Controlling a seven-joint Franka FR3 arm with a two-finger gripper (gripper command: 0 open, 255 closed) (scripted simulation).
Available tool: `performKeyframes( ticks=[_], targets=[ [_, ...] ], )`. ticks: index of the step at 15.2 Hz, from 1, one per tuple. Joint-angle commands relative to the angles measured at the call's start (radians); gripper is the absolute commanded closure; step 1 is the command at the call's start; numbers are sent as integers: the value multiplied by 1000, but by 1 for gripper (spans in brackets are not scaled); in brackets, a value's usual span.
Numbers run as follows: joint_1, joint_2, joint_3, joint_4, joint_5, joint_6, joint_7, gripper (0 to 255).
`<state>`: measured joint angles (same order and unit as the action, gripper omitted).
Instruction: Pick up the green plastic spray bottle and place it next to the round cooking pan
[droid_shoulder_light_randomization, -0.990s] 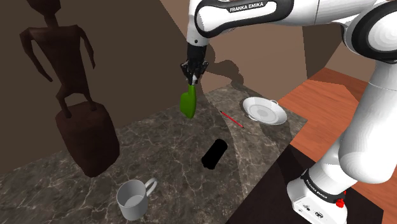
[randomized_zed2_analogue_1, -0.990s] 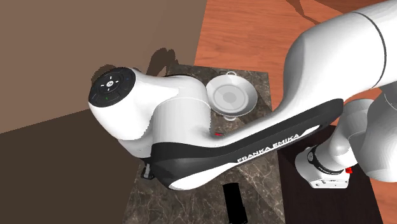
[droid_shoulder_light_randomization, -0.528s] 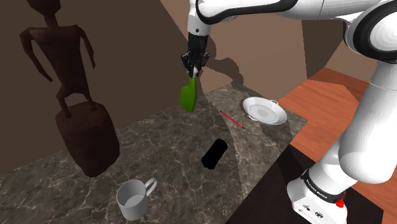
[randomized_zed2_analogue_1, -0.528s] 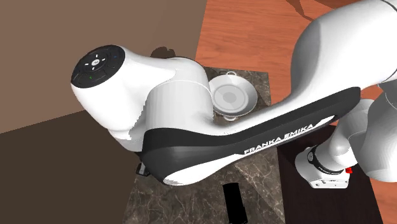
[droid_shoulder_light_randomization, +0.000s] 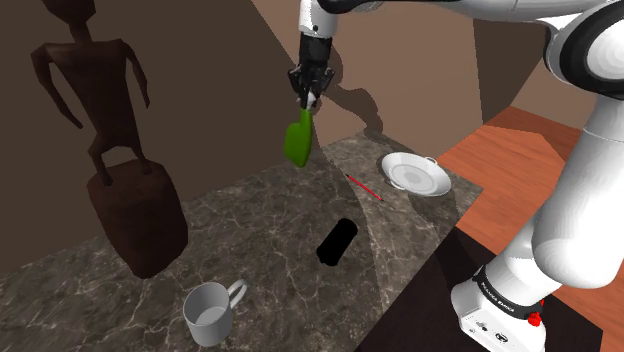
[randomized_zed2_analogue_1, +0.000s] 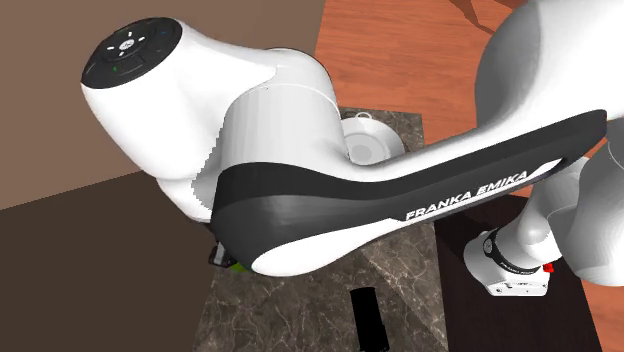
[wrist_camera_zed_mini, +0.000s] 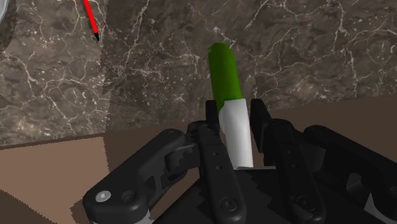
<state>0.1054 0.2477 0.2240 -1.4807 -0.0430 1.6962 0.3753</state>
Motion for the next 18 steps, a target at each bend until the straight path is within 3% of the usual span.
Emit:
performKeyframes(
  ticks=[1,9,18],
  targets=[
    [-17,-58,-5,-51,13,-5,-21,255],
    [-85,-324,-56,-268,64,-50,-144,255],
    [-139,-565,-148,-397,71,-163,-290,255]
  ],
)
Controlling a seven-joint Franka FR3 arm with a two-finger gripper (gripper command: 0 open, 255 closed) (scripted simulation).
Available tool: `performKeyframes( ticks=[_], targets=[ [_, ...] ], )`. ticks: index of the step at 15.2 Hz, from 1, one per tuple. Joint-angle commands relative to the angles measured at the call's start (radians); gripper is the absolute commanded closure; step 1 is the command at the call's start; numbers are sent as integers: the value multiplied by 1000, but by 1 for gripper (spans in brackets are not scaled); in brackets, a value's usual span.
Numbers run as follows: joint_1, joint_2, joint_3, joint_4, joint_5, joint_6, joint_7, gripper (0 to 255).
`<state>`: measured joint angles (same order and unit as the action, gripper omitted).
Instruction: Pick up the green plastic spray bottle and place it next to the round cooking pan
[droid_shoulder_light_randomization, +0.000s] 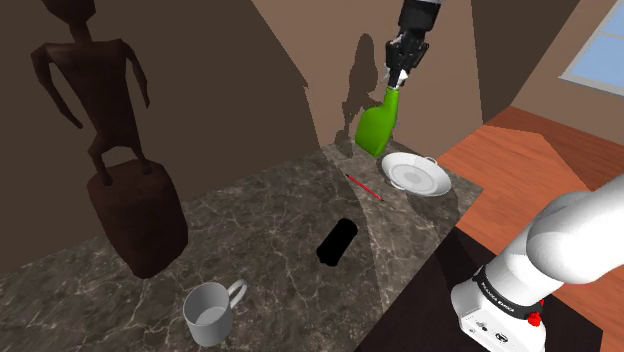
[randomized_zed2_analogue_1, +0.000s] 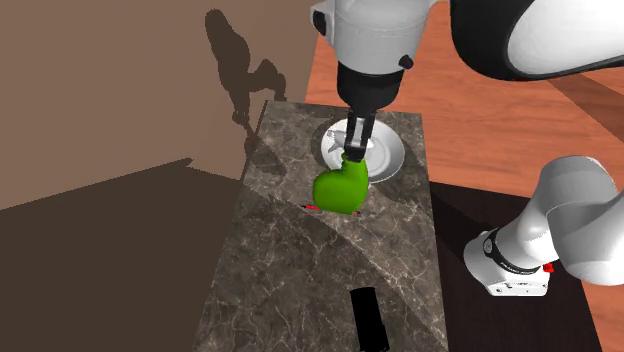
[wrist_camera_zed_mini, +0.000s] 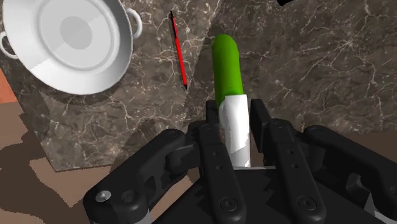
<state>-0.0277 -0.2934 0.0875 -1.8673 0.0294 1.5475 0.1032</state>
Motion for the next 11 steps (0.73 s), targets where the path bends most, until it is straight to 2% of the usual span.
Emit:
performKeyframes(
  ticks=[1,11],
  targets=[
    [-11,-47,-23,-18,-4,-30,-34,255],
    [-64,-227,-148,-26,-62,-202,-208,255]
  ],
)
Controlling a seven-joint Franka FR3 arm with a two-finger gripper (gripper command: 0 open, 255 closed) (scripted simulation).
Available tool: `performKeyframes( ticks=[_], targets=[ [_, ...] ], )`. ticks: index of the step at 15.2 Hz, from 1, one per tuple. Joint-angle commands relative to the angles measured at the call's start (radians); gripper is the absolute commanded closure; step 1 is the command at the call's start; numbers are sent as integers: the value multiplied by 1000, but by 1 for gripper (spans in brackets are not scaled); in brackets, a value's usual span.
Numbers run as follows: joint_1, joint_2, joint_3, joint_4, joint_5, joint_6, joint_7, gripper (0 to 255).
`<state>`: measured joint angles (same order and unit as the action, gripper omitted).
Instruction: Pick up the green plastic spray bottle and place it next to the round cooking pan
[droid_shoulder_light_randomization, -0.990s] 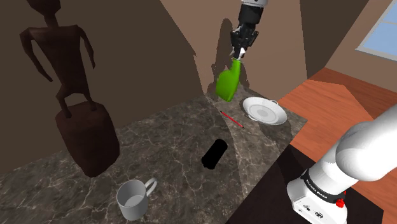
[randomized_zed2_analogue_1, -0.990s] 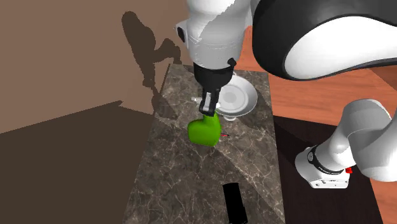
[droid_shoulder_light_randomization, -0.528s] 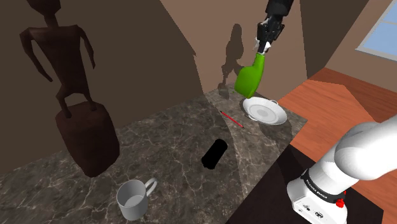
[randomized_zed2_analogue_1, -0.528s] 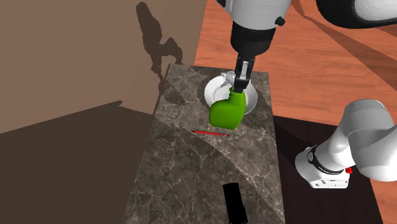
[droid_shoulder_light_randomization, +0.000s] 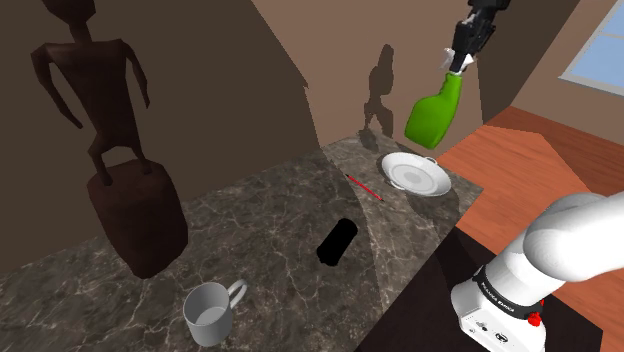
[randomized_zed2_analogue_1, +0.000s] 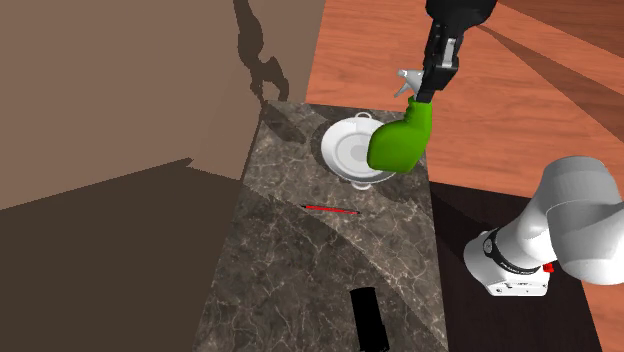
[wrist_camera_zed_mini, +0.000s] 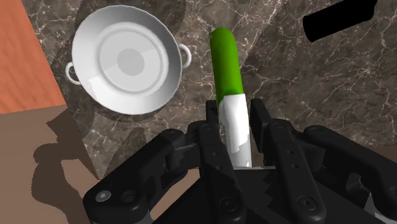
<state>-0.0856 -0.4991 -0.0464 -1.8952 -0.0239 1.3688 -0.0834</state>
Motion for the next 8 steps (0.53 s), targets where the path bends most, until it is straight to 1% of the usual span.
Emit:
performKeyframes(
  ticks=[1,8],
  targets=[
    [-11,-34,-28,8,-17,-42,-40,255],
    [-43,-96,-128,85,-86,-172,-182,255]
  ],
)
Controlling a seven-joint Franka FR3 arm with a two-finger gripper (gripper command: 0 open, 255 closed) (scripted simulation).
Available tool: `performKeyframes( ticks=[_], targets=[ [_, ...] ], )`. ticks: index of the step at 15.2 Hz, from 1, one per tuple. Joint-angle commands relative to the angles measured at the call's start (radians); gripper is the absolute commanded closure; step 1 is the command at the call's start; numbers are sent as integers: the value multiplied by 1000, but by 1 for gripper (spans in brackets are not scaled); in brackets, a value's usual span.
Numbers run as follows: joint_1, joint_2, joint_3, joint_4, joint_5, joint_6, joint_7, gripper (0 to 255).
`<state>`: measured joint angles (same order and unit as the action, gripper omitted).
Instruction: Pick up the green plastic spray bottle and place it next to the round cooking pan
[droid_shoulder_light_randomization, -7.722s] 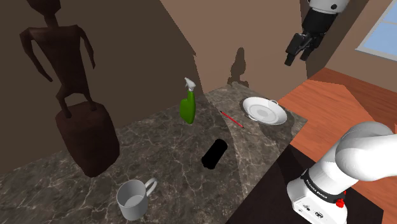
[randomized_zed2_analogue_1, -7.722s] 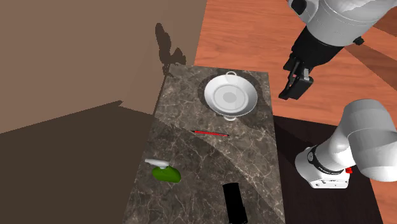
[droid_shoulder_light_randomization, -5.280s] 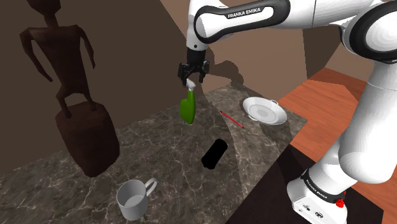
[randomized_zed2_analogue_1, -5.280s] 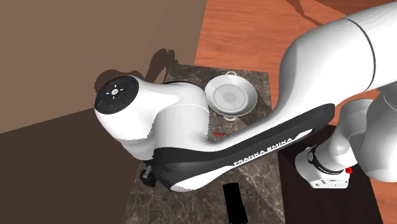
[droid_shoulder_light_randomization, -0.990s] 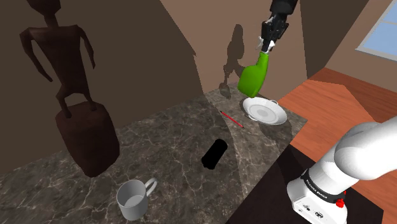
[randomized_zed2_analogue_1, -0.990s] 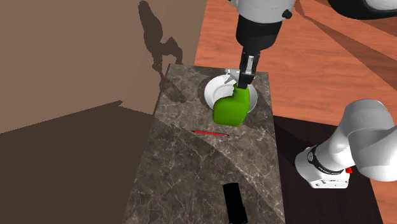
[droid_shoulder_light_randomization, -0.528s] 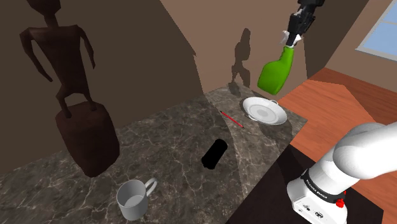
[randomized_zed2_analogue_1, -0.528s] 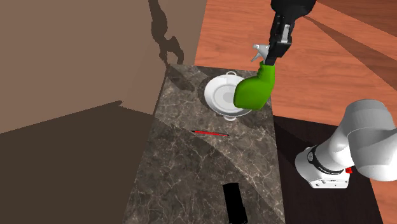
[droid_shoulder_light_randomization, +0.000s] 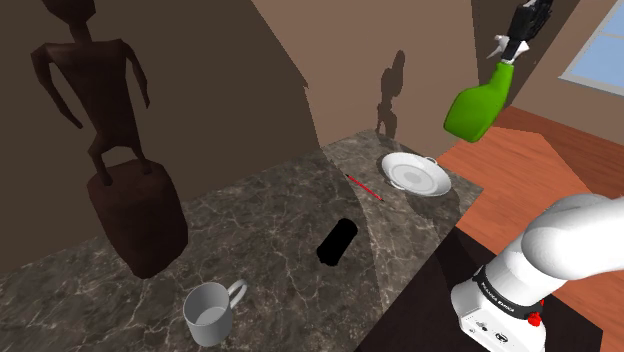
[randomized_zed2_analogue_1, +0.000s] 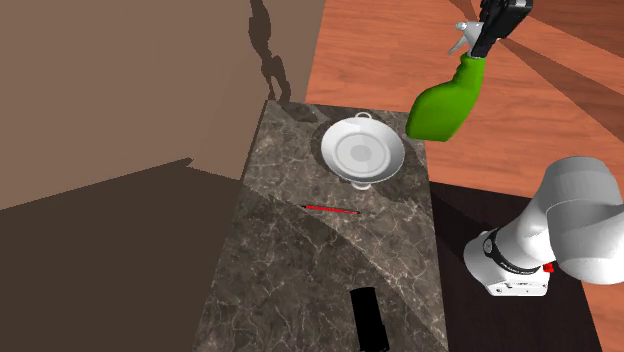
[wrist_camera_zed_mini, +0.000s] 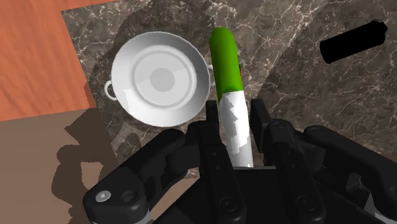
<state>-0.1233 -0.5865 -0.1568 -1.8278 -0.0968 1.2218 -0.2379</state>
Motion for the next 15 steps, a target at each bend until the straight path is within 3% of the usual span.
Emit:
performKeyframes(
  ticks=[1,15],
  targets=[
    [-6,-17,-18,-4,-14,-12,-26,255],
    [-15,-118,-24,-278,-27,161,-12,255]
  ],
)
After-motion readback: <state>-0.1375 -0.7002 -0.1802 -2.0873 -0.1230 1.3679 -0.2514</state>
